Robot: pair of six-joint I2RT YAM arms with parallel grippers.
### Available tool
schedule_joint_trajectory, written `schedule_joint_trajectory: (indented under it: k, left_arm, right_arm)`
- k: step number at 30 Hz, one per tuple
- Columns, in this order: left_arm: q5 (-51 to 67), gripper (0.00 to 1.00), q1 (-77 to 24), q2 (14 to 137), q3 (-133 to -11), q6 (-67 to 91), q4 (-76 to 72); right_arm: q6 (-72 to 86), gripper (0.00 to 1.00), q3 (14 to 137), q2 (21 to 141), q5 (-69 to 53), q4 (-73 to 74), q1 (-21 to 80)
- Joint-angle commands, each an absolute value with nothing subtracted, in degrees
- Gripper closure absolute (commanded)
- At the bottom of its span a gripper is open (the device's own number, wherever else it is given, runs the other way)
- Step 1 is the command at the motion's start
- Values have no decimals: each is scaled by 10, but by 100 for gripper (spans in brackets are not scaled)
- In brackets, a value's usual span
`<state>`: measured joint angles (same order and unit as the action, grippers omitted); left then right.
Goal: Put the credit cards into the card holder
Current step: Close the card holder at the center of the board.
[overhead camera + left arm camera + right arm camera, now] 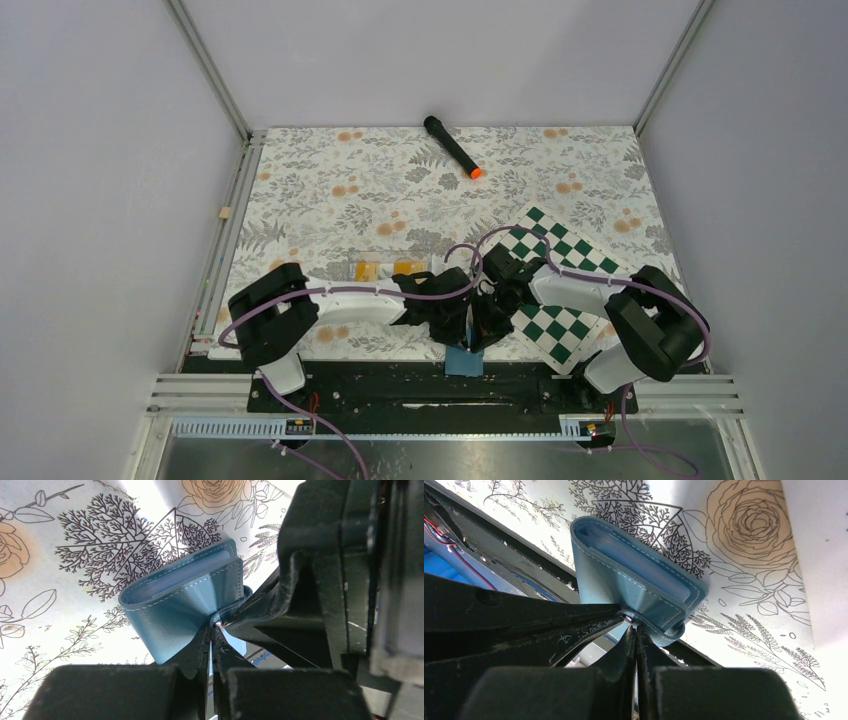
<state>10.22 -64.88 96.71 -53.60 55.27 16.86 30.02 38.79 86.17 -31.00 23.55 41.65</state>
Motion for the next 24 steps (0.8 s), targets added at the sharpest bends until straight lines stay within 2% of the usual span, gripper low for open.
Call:
schedule_joint_trajectory:
  k: [1,13,24]
  left_arm:
    - [55,100,-657,1004,-533,536,219]
    - [17,100,-671,1055,-563,517,281]
    - [-22,100,-695,1090,-558,509,289]
  right_arm:
    - [304,100,394,897,-231,259,431]
    - [326,100,412,929,-167,297,461]
    - [349,100,384,931,-148,269,480]
